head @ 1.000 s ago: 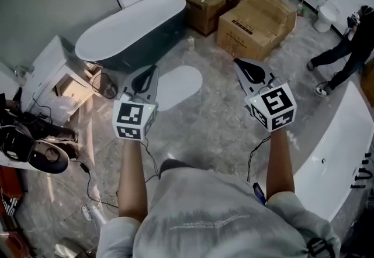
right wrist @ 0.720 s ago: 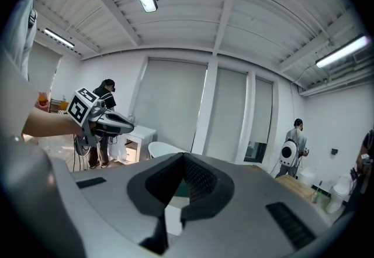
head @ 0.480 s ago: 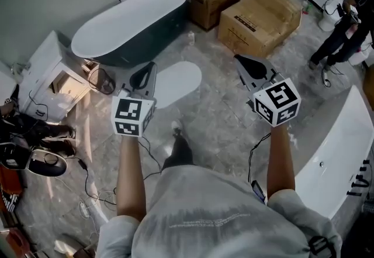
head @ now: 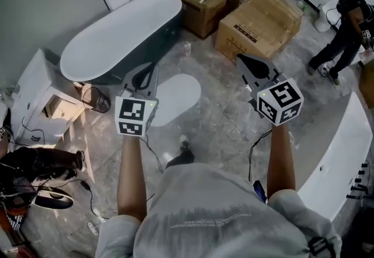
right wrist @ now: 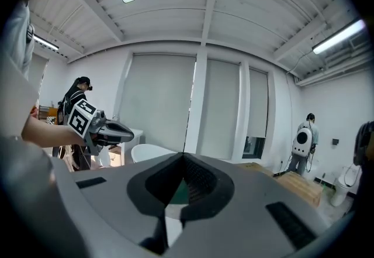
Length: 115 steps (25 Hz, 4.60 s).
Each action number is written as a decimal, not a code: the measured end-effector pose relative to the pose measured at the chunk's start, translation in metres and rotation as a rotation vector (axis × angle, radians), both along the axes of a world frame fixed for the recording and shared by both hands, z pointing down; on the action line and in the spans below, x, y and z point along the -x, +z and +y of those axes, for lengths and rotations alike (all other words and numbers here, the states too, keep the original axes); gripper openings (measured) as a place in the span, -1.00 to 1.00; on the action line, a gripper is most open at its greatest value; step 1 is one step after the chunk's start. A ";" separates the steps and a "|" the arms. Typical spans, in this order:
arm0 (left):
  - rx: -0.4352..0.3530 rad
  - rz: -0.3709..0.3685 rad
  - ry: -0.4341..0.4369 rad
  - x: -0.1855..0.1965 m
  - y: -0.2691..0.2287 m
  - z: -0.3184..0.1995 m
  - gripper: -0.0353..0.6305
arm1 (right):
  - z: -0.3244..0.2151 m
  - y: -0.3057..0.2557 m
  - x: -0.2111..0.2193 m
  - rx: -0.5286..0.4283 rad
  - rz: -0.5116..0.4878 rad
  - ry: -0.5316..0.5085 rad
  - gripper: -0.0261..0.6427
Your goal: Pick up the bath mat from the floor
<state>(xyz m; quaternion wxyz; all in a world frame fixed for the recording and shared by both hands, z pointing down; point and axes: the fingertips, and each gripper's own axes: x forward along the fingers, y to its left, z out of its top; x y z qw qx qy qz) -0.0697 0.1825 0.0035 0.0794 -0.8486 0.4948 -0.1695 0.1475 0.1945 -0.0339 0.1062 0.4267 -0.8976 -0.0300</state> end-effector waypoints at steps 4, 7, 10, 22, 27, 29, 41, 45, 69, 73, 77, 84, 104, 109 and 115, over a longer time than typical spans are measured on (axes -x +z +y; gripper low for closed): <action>0.022 0.006 0.022 0.015 0.011 -0.053 -0.84 | -0.044 0.009 0.019 -0.004 0.049 -0.011 -0.88; 0.042 0.015 0.029 0.023 0.017 -0.088 -0.84 | -0.075 0.014 0.025 -0.004 0.087 0.011 -0.88; 0.059 0.014 0.049 0.031 0.024 -0.116 -0.84 | -0.101 0.018 0.035 0.016 0.076 0.025 -0.88; 0.137 -0.001 0.131 0.028 0.067 -0.194 -0.84 | -0.180 0.058 0.049 0.112 0.048 0.096 -0.88; 0.216 -0.018 0.126 0.019 0.101 -0.223 -0.84 | -0.219 0.084 0.039 0.155 0.056 0.095 -0.88; 0.254 -0.024 0.112 0.014 0.118 -0.239 -0.84 | -0.238 0.098 0.033 0.180 0.056 0.092 -0.88; 0.426 -0.017 0.023 -0.006 0.244 -0.335 -0.84 | -0.351 0.230 0.012 0.356 0.079 0.025 -0.88; 0.491 -0.031 0.033 -0.011 0.320 -0.347 -0.84 | -0.373 0.303 0.013 0.413 0.070 0.018 -0.88; 0.599 0.009 0.061 -0.017 0.822 -0.391 -0.84 | -0.430 0.783 0.000 0.439 0.030 0.026 -0.88; 0.655 0.031 0.071 -0.017 0.878 -0.383 -0.84 | -0.428 0.836 0.007 0.462 0.017 0.027 -0.88; 0.715 0.031 0.120 -0.026 0.925 -0.379 -0.83 | -0.420 0.878 0.013 0.493 0.001 0.030 -0.88; 0.770 -0.003 0.184 -0.052 0.988 -0.391 -0.39 | -0.424 0.950 0.025 0.527 0.007 -0.015 -0.88; 0.805 -0.137 0.257 -0.112 1.078 -0.435 0.26 | -0.433 1.036 0.023 0.643 -0.019 -0.048 -0.88; 0.838 -0.242 0.321 -0.123 1.100 -0.431 0.35 | -0.432 1.045 0.017 0.667 -0.014 -0.051 -0.88; 0.803 -0.274 0.291 -0.119 1.103 -0.435 0.34 | -0.434 1.047 0.019 0.683 -0.048 -0.042 -0.88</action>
